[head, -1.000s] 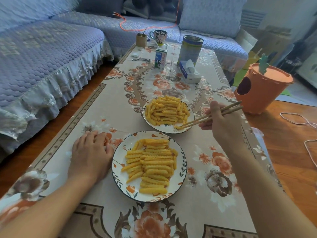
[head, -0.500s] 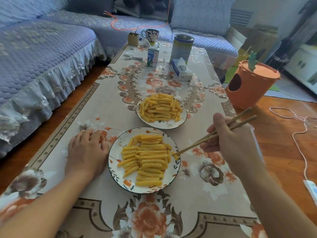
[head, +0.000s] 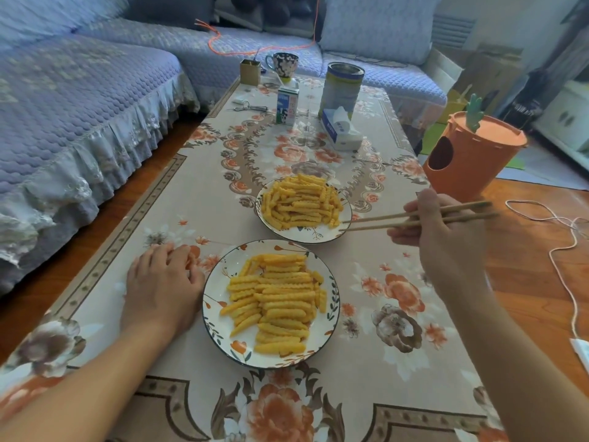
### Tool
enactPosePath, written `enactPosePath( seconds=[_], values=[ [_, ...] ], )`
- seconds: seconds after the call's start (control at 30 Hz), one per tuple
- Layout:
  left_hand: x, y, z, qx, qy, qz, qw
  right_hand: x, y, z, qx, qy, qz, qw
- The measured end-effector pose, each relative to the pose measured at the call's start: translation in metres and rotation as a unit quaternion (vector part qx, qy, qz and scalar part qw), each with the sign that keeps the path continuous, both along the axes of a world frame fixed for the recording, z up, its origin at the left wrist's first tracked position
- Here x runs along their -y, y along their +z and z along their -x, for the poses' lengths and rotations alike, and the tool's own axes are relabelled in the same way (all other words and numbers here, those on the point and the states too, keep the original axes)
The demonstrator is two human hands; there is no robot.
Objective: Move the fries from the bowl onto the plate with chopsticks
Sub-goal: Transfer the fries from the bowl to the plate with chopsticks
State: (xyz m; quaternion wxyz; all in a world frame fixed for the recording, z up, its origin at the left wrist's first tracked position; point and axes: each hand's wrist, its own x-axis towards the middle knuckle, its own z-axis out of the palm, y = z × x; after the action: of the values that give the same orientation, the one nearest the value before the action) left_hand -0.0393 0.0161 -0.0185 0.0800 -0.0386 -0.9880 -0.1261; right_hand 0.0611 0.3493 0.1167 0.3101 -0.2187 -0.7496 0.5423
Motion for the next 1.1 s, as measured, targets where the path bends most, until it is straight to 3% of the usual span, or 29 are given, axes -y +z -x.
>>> enactPosePath(
  seconds=[0.5,0.83,1.1],
  values=[
    [0.001,0.002,0.0,0.005,-0.002,-0.002,1.0,0.017,-0.022,0.065,0.035,-0.021,-0.108,0.993],
    [0.0,0.004,-0.001,0.005,-0.001,0.002,1.0,0.018,-0.01,0.061,0.014,-0.038,-0.118,0.992],
    [0.0,0.004,-0.001,0.003,-0.005,0.0,1.0,0.021,-0.017,0.069,0.06,-0.047,-0.123,0.99]
  ],
)
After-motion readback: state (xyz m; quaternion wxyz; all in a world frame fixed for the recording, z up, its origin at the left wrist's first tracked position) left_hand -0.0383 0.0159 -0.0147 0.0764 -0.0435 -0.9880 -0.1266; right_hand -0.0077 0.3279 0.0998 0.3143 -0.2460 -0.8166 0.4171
